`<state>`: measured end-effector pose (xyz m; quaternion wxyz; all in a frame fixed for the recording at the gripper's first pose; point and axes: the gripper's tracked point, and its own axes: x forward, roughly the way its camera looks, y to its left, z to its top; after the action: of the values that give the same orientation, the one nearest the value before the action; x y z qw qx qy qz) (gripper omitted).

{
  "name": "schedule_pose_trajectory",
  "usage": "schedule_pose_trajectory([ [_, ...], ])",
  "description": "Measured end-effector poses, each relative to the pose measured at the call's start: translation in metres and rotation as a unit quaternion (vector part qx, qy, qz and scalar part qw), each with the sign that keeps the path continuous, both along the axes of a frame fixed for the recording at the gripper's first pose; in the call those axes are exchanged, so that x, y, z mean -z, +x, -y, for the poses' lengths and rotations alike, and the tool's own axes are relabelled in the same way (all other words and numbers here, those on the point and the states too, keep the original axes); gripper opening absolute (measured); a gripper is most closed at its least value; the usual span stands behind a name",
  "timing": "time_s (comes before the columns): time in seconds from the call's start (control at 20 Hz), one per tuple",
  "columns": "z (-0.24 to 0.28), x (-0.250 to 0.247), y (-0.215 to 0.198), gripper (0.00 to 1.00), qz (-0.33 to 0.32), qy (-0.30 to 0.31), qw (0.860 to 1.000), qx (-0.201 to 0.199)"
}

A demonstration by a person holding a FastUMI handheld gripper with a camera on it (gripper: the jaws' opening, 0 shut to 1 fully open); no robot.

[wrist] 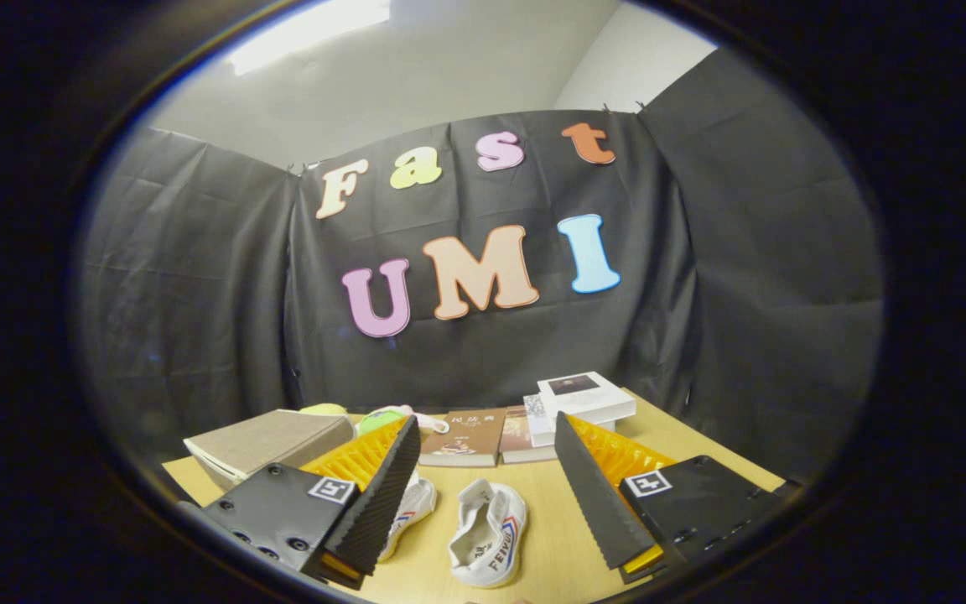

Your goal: Open the storage box then place both shoes into the box .Put the left shoe in first, then the right shoe, with the right side of both shoes facing outward in a uniform manner.

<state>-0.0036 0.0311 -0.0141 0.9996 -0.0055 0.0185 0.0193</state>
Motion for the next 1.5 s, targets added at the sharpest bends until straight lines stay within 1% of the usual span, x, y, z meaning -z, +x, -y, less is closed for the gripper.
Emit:
schedule_pose_trajectory([
  [0.25,-0.001,0.004,-0.001,1.0,-0.007,0.005,1.0,-0.001],
  [0.4,-0.001,0.004,-0.001,1.0,-0.008,0.019,1.0,0.002],
  [0.5,-0.009,0.007,0.001,1.0,-0.014,0.045,0.999,-0.003],
  [0.6,-0.025,0.014,0.001,1.0,-0.03,0.086,0.996,-0.023],
  [0.75,-0.062,0.027,-0.001,1.0,-0.054,0.167,0.982,-0.068],
  [0.85,-0.088,0.044,-0.001,1.0,-0.075,0.223,0.967,-0.096],
  [0.95,-0.116,0.064,-0.005,1.0,-0.107,0.277,0.946,-0.129],
  [1.0,-0.126,0.075,-0.007,0.99,-0.126,0.3,0.935,-0.137],
  [1.1,-0.147,0.093,-0.009,0.99,-0.156,0.331,0.918,-0.155],
  [1.25,-0.166,0.117,-0.012,0.99,-0.191,0.352,0.901,-0.165],
  [1.3,-0.173,0.124,-0.015,0.99,-0.203,0.365,0.893,-0.17],
  [1.35,-0.181,0.129,-0.017,0.99,-0.219,0.385,0.879,-0.177],
  [1.5,-0.201,0.138,-0.019,0.99,-0.258,0.457,0.828,-0.197],
])
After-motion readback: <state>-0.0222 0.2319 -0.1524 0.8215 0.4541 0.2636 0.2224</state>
